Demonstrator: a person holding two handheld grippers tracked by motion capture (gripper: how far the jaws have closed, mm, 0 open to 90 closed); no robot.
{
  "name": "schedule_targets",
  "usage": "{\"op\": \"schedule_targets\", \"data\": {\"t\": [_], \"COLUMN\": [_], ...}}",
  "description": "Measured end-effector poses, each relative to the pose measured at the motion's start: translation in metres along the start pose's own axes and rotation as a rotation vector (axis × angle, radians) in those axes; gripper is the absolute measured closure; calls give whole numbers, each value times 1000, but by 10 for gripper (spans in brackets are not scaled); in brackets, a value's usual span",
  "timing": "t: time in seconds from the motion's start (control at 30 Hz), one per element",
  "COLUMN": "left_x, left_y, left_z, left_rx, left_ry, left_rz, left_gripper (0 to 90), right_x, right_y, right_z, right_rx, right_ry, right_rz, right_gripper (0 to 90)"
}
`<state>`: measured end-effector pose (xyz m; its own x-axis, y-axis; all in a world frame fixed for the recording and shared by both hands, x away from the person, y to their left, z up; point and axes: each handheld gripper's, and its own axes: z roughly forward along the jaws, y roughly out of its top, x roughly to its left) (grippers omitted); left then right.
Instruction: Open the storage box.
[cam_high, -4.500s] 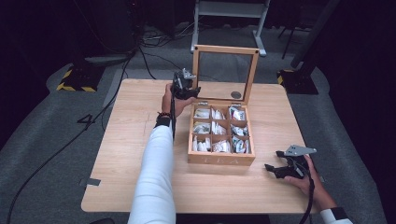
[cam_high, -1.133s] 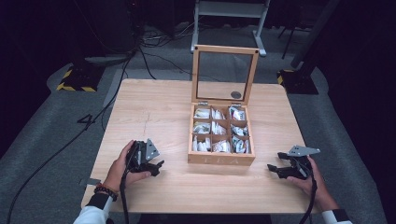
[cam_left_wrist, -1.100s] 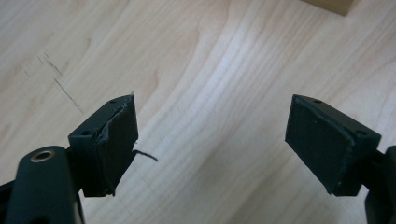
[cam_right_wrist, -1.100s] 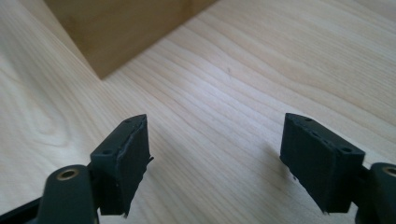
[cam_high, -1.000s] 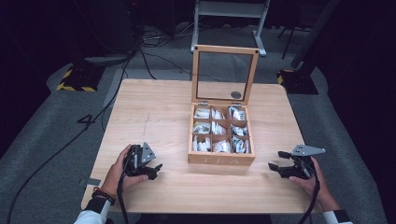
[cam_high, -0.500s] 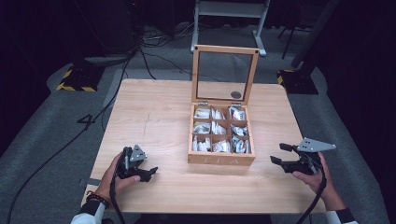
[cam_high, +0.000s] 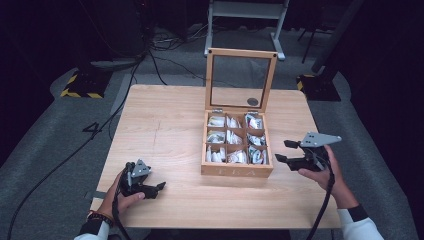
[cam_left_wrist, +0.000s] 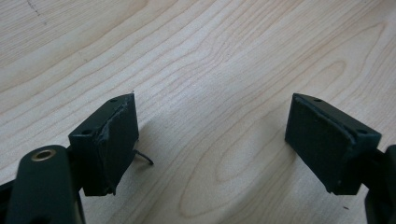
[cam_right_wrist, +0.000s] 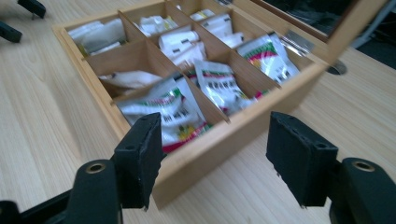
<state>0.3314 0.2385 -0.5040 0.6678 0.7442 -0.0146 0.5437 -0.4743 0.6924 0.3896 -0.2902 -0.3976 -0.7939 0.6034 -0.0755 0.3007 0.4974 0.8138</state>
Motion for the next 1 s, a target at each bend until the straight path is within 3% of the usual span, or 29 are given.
{"op": "schedule_targets", "data": {"t": [0.43, 0.73, 1.0], "left_x": [0, 2, 3], "left_y": [1, 1, 1], "left_z": [1, 1, 2], "left_rx": [5, 7, 3], "left_ry": [13, 4, -7], "left_rz": [-8, 3, 4], "left_gripper": [144, 143, 143], "right_x": [24, 36, 48], "right_y": [35, 46, 46], "right_z": [48, 75, 90], "right_rx": [24, 48, 124], "right_ry": [104, 137, 136], "right_rz": [-55, -71, -116], "right_gripper": [403, 433, 502]}}
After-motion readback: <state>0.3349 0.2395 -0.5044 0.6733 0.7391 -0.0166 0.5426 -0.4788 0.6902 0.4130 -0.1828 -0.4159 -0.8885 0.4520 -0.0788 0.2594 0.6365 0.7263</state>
